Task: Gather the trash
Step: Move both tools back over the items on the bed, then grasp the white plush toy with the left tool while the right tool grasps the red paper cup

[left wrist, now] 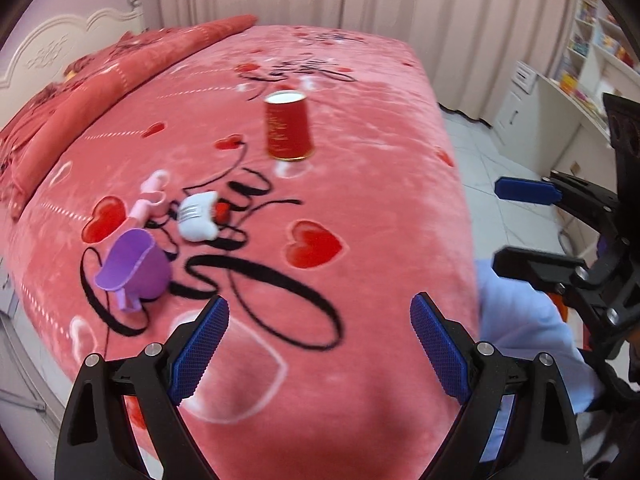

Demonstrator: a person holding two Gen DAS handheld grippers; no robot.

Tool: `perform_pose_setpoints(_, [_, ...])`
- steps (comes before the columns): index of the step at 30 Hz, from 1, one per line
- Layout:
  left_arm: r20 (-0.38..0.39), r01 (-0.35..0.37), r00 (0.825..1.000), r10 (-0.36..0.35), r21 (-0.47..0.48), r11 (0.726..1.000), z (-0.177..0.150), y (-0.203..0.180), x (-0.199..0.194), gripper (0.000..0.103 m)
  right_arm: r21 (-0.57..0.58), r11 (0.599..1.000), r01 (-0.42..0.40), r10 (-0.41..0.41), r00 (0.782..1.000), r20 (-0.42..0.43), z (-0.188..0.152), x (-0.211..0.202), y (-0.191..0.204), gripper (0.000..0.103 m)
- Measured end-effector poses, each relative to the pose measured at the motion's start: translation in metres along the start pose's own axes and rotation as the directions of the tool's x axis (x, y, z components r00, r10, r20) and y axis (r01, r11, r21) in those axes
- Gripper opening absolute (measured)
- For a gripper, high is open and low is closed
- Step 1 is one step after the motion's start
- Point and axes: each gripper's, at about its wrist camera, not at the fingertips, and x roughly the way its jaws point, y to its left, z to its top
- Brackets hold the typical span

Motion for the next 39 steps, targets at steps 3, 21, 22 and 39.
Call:
perform_pose_setpoints(3, [0.007, -0.025, 1.0, 0.025, -0.013, 1.0, 0.012, 0.019, 0.01, 0.091, -0.01, 1.0, -0.012, 0.012, 1.0, -0.013, 0.009, 0.014, 0.003, 0.086])
perform_pose_setpoints(21, [-0.136, -0.108, 0.985, 0.102, -0.04, 0.993, 0.066, 0.101, 0.114, 0.091, 0.044, 0.998, -0.049, 0.052, 0.996, -0.076, 0.027, 0.075, -0.031, 0.086])
perform_pose_setpoints(22, [-0.146, -0.102, 0.985, 0.094, -0.043, 0.994, 0.066, 0.104, 0.117, 0.091, 0.046, 0.998, -0.049, 0.052, 0.996, -0.079, 0.027, 0.078, -0.032, 0.086])
perform_pose_setpoints(39, [-0.169, -0.035, 0.985, 0.038, 0.023, 0.999, 0.062, 0.102, 0.114, 0.041, 0.066, 0.997, -0.033, 0.039, 0.996, -0.081, 0.031, 0.093, -0.05, 0.086])
